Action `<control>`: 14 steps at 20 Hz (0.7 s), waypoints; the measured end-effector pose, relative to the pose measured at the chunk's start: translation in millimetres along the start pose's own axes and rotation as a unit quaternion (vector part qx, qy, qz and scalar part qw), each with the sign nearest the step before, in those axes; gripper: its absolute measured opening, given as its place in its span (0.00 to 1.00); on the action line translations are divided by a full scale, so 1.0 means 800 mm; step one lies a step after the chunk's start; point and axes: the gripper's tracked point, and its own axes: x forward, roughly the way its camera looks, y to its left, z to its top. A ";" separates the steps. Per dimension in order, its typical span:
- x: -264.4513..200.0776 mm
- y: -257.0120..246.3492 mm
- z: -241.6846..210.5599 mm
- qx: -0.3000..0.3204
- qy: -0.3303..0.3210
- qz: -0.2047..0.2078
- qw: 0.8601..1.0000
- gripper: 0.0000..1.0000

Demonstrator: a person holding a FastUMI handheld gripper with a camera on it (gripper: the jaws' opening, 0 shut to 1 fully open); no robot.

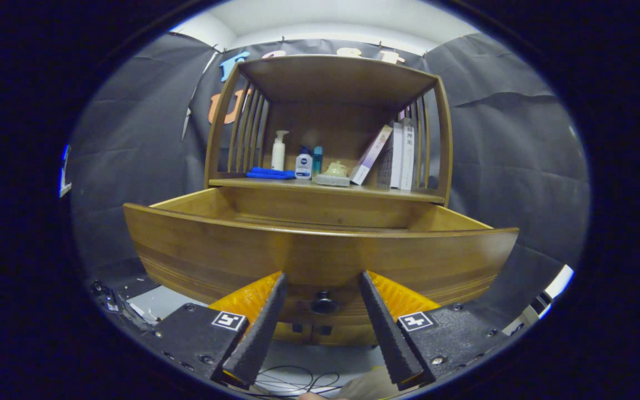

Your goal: Pull open the drawer, take out the items inside it, and place them on the countertop above the cabinet.

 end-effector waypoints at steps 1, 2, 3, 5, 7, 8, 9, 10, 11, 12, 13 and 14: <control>0.002 0.002 0.001 0.002 0.001 0.001 1.000 0.86; 0.006 0.002 0.002 0.003 0.000 0.001 1.000 0.86; 0.008 0.002 0.001 0.002 0.003 0.000 1.000 0.86; 0.014 0.003 0.006 0.002 0.003 0.001 1.000 0.86; 0.023 0.004 0.008 0.000 0.007 0.000 1.000 0.86; 0.030 0.003 0.009 0.003 0.009 0.000 1.000 0.86; 0.036 0.004 0.016 0.005 0.006 0.002 1.000 0.87; 0.044 0.005 0.016 0.009 0.012 0.003 1.000 0.88; 0.056 0.004 0.021 0.012 0.013 0.003 1.000 0.89; 0.062 0.005 0.022 0.018 0.016 0.004 1.000 0.89; 0.071 0.006 0.027 0.021 0.019 0.004 1.000 0.89; 0.077 0.005 0.034 0.022 0.011 0.003 1.000 0.88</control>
